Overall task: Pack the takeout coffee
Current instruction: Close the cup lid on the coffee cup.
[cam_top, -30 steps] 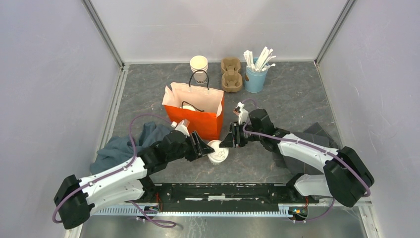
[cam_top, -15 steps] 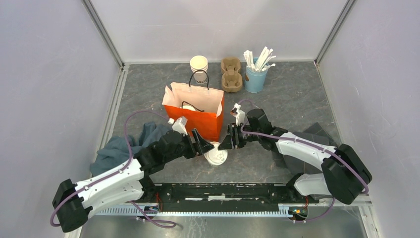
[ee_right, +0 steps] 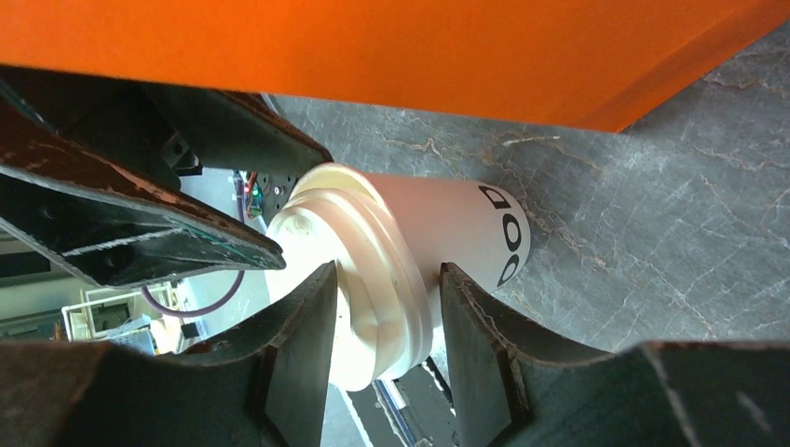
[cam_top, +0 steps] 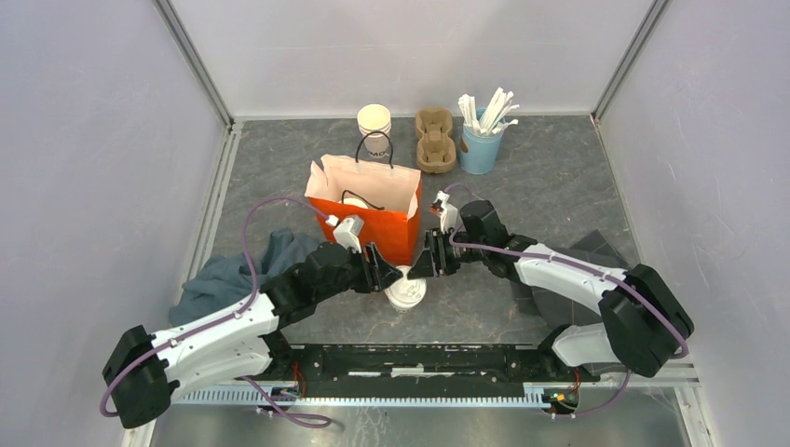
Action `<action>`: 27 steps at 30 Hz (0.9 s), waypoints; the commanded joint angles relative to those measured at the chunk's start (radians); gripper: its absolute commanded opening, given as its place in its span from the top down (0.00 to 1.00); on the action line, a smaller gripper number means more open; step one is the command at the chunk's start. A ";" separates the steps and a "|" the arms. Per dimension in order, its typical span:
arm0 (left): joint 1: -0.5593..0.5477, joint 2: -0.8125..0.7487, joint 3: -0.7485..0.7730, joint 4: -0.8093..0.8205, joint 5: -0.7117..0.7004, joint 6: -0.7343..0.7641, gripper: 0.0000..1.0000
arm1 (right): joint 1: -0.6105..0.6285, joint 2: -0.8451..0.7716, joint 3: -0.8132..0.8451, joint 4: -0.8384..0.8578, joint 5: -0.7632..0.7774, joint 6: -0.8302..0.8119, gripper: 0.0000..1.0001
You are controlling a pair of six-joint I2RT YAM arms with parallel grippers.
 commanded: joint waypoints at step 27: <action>0.002 -0.021 0.019 -0.069 0.048 -0.016 0.65 | -0.007 -0.121 0.069 -0.287 0.136 -0.018 0.20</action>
